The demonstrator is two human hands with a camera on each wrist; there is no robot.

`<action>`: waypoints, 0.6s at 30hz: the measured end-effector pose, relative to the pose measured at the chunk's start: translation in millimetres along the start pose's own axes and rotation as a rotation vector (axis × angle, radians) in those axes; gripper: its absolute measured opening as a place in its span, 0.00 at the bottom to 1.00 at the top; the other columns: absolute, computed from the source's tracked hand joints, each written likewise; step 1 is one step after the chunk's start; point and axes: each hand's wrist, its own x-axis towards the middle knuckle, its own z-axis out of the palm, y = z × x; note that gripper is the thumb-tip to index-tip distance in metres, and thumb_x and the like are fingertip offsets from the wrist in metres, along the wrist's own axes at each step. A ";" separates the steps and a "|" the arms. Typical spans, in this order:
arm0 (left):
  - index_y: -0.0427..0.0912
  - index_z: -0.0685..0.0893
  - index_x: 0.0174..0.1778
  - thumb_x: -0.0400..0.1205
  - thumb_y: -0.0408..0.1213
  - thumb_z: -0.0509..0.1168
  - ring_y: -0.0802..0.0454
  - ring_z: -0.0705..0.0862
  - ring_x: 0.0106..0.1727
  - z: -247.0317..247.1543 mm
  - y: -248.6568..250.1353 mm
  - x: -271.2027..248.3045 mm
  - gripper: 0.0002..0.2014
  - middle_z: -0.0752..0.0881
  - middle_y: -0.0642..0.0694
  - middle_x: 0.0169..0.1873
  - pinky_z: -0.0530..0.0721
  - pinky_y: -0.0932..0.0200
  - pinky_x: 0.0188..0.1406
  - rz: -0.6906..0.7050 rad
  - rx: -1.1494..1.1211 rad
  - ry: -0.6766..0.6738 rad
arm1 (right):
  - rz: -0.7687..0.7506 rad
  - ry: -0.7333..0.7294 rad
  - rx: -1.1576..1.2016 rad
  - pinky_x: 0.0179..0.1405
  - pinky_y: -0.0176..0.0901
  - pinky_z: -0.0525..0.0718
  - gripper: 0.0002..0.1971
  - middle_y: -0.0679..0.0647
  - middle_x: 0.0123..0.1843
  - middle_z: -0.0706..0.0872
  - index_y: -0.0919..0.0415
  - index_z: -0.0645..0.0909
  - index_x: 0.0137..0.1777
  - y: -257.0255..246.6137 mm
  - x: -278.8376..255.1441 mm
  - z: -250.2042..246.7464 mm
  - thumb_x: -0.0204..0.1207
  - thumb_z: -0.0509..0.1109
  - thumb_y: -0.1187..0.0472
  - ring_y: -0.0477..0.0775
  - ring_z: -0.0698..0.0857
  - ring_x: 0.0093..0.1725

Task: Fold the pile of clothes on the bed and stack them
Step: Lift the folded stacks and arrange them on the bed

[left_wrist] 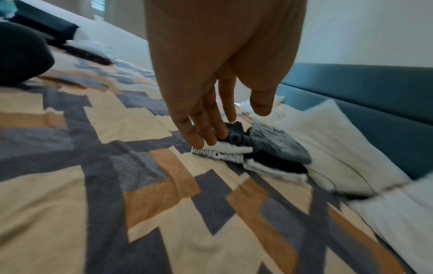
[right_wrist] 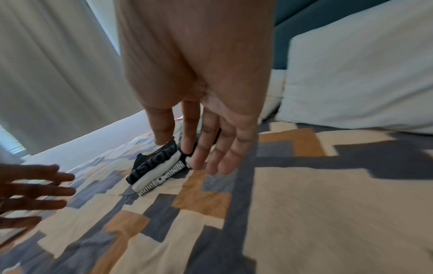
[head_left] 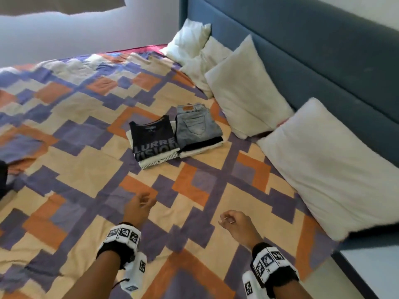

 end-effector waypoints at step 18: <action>0.37 0.76 0.70 0.52 0.89 0.50 0.34 0.80 0.65 4.5 -39.4 373.9 0.65 0.82 0.37 0.66 0.74 0.38 0.71 -0.228 -0.199 0.231 | -0.247 -0.004 -0.011 0.69 0.53 0.76 0.35 0.63 0.70 0.80 0.70 0.71 0.74 -163.0 459.4 74.5 0.82 0.64 0.39 0.64 0.77 0.71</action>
